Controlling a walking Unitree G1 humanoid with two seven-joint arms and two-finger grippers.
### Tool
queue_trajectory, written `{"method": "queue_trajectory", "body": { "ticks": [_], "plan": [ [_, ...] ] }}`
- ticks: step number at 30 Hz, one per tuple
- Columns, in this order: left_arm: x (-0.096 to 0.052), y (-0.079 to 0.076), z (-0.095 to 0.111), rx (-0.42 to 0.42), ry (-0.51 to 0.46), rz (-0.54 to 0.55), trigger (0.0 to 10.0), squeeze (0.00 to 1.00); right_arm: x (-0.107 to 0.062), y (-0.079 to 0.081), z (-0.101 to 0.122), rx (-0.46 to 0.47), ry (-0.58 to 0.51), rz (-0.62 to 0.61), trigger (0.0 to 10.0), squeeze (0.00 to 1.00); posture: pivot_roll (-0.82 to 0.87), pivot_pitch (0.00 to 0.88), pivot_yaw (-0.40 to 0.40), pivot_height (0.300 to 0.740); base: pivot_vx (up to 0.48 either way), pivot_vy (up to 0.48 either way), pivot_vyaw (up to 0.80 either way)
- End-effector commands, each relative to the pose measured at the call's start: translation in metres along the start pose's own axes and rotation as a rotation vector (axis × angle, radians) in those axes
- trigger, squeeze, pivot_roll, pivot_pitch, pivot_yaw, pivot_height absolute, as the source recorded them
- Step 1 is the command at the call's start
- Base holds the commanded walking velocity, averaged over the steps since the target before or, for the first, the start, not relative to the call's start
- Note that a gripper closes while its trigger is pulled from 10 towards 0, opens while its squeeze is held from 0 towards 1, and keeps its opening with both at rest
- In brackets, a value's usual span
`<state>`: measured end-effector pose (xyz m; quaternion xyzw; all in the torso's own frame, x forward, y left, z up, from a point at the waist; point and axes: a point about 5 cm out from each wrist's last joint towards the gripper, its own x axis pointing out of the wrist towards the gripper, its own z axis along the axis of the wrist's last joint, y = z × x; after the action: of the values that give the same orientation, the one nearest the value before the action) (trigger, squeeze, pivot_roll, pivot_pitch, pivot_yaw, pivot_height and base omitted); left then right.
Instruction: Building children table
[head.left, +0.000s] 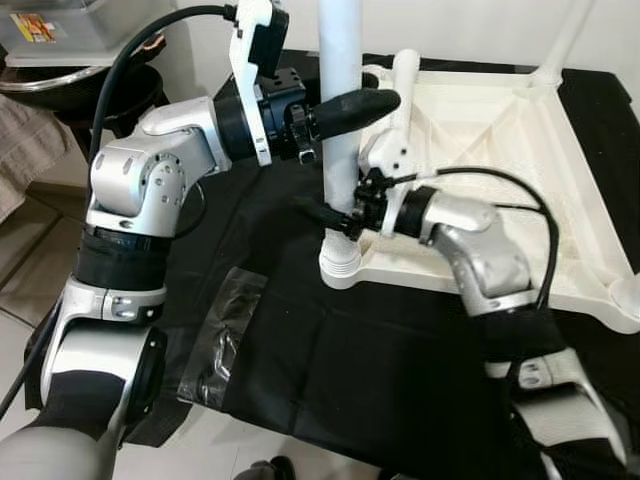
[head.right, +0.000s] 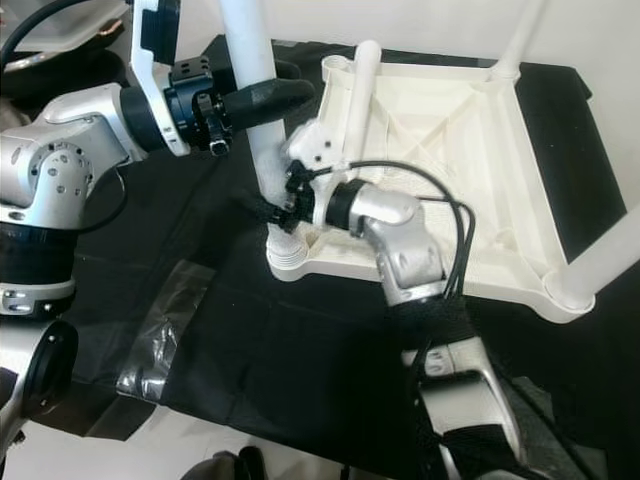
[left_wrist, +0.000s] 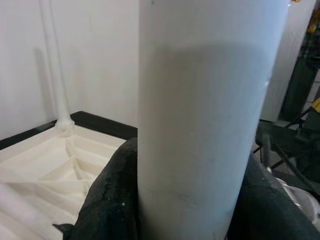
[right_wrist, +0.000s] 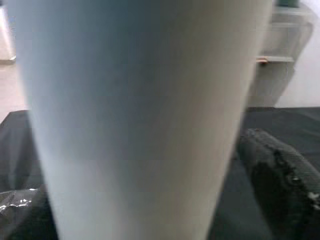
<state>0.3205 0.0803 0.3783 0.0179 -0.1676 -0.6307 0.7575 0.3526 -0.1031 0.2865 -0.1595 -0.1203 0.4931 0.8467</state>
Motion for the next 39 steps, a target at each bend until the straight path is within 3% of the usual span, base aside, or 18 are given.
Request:
{"method": "queue_trajectory", "body": {
  "ticks": [1,3,6,7,9,10,21,22,24,25,26,32,33,34,36,37,38,39],
  "plan": [
    [0.009,-0.012,-0.003,-0.024,0.008,-0.109,0.0,0.00,-0.002,-0.002,0.007,-0.029,-0.021,0.062,10.0,0.00,0.06,0.212,0.073,0.740,0.000,0.000,0.00],
    [0.009,-0.013,-0.003,-0.024,0.010,-0.115,0.0,0.00,-0.006,-0.006,0.010,-0.026,-0.017,0.194,10.0,0.00,0.07,0.214,0.076,0.740,0.000,0.000,0.00],
    [0.009,-0.014,-0.002,-0.024,0.012,-0.120,0.0,0.00,-0.007,-0.012,0.011,-0.021,-0.014,0.228,10.0,0.00,0.07,0.217,0.080,0.740,0.000,0.000,0.00],
    [0.010,-0.014,-0.002,-0.024,0.013,-0.123,0.0,0.00,-0.006,-0.015,0.011,-0.020,-0.009,0.234,6.2,0.00,0.07,0.216,0.081,0.740,0.000,0.000,0.00],
    [0.010,-0.014,-0.002,-0.024,0.014,-0.124,0.0,0.00,-0.006,-0.017,0.011,-0.016,-0.008,0.246,6.2,0.00,0.07,0.216,0.081,0.740,0.000,0.000,0.00],
    [0.010,-0.015,-0.002,-0.024,0.015,-0.125,0.0,0.00,-0.006,-0.019,0.011,0.000,-0.010,0.264,0.0,0.00,0.08,0.218,0.083,0.740,0.000,0.000,0.00],
    [0.011,-0.015,-0.002,-0.005,0.018,-0.134,0.2,0.00,-0.007,-0.021,0.004,-0.001,0.002,0.302,0.0,0.00,0.07,0.219,0.090,0.740,0.000,0.000,0.00],
    [0.012,-0.014,-0.002,0.002,0.018,-0.134,8.7,0.00,-0.009,-0.020,0.001,0.006,0.000,0.290,0.0,0.00,0.07,0.217,0.090,0.740,0.000,0.000,0.00],
    [0.012,-0.014,-0.002,0.006,0.018,-0.133,8.7,0.00,-0.010,-0.021,0.000,0.011,-0.003,0.291,0.0,0.00,0.07,0.217,0.090,0.740,0.000,0.000,0.00],
    [0.013,-0.014,-0.002,0.006,0.014,-0.129,10.0,0.26,-0.012,-0.022,-0.001,0.009,0.001,0.265,0.0,0.00,0.06,0.219,0.092,0.740,0.000,0.000,0.00],
    [0.013,-0.014,-0.002,-0.005,0.009,-0.137,10.0,1.00,-0.014,-0.025,-0.003,0.009,0.012,0.216,0.0,0.00,0.06,0.219,0.088,0.740,0.000,0.000,0.00],
    [0.013,-0.012,-0.001,-0.001,0.007,-0.110,10.0,1.00,-0.019,-0.024,-0.010,0.022,0.046,0.095,0.0,0.00,0.04,0.228,0.077,0.740,0.000,0.000,0.00],
    [0.012,-0.008,0.000,0.000,-0.001,-0.074,10.0,1.00,-0.018,-0.014,-0.022,0.061,0.089,-0.032,0.0,0.00,0.04,0.236,0.062,0.740,0.000,0.000,0.00],
    [0.011,-0.003,0.001,0.015,-0.007,-0.013,10.0,0.89,-0.014,-0.001,-0.042,0.118,0.174,-0.373,0.0,0.00,0.05,0.242,0.053,0.740,0.000,0.000,0.00],
    [0.011,-0.003,0.001,0.015,-0.007,-0.013,10.0,0.89,-0.014,-0.001,-0.042,0.118,0.174,-0.373,0.0,0.00,0.05,0.242,0.053,0.740,0.000,0.000,0.00],
    [0.010,0.002,0.002,0.025,-0.011,0.028,10.0,0.89,-0.019,0.007,-0.054,0.150,0.248,-0.637,0.0,0.00,0.05,0.250,0.055,0.740,0.000,0.000,0.00],
    [0.010,0.002,0.002,0.025,-0.011,0.028,10.0,0.89,-0.019,0.007,-0.054,0.150,0.248,-0.637,0.0,0.00,0.05,0.250,0.055,0.740,0.000,0.000,0.00],
    [0.007,0.005,0.002,0.018,-0.007,0.055,10.0,0.00,-0.013,0.042,-0.070,0.195,0.306,-0.683,0.0,0.00,0.05,0.261,0.079,0.740,0.000,0.000,0.00]
  ]
}}
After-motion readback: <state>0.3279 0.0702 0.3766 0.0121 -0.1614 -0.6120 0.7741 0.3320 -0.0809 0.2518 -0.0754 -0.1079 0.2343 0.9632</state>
